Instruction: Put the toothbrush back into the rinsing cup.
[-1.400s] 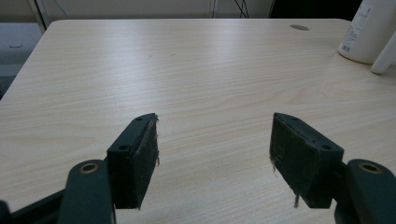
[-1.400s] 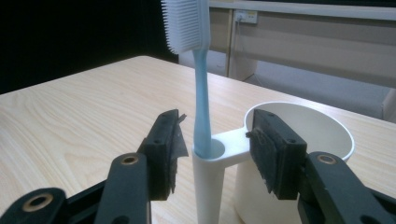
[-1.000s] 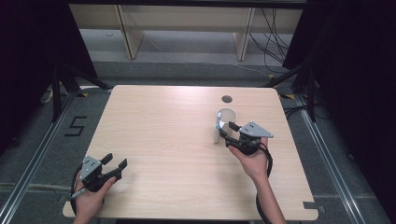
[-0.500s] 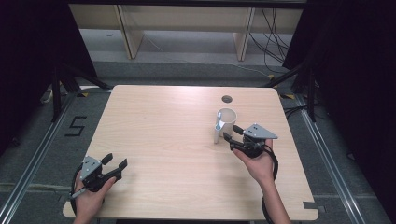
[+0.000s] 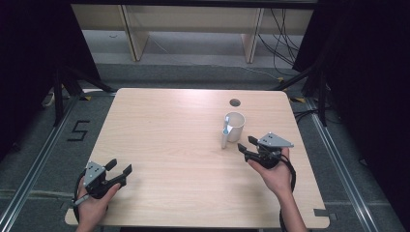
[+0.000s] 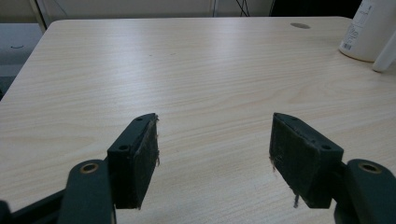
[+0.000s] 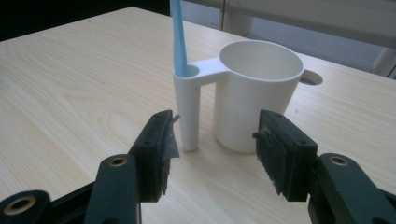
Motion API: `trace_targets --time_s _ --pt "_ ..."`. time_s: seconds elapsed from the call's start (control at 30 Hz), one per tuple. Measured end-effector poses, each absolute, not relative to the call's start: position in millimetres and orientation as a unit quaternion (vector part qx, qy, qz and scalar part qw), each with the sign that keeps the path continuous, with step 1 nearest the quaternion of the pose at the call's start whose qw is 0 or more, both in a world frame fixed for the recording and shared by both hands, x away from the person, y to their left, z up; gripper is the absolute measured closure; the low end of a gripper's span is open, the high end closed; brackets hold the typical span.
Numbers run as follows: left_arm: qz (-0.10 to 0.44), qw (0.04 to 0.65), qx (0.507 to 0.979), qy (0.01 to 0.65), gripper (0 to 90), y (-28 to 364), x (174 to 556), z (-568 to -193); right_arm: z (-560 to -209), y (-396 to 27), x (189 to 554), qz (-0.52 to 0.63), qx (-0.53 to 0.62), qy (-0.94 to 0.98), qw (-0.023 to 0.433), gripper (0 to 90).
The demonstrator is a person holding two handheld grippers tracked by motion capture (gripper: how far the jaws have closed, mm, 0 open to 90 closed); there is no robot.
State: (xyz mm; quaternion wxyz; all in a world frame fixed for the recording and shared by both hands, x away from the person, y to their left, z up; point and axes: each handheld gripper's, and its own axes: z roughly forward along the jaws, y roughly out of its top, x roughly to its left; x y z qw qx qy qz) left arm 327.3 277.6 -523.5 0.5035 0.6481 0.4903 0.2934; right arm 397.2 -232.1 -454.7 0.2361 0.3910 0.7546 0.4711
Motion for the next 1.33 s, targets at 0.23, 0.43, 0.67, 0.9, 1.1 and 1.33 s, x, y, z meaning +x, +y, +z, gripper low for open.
trace_targets --time_s 0.23,0.43,0.67,0.9,1.1,1.33 --pt "0.293 0.503 0.648 0.491 32.3 277.3 327.3 -523.5 -456.8 -245.5 387.9 0.469 0.393 0.753 0.241 46.8" --pt "0.293 0.503 0.648 0.491 32.3 277.3 327.3 -523.5 -463.8 -252.6 376.0 0.472 0.406 0.745 0.239 46.5" --pt "0.293 0.503 0.648 0.491 32.3 277.4 327.2 -523.4 -477.5 -265.0 358.6 0.467 0.422 0.739 0.24 46.6" --pt "0.293 0.5 0.65 0.492 32.3 277.3 326.6 -523.0 -492.7 -271.0 340.8 0.485 0.43 0.719 0.251 46.7" --pt "0.292 0.5 0.65 0.491 32.3 277.5 326.7 -523.0 -498.8 -269.8 332.1 0.504 0.432 0.701 0.26 46.8" --pt "0.291 0.501 0.649 0.493 32.3 277.3 327.0 -523.1 -503.0 -275.3 331.5 0.51 0.422 0.692 0.289 45.0"
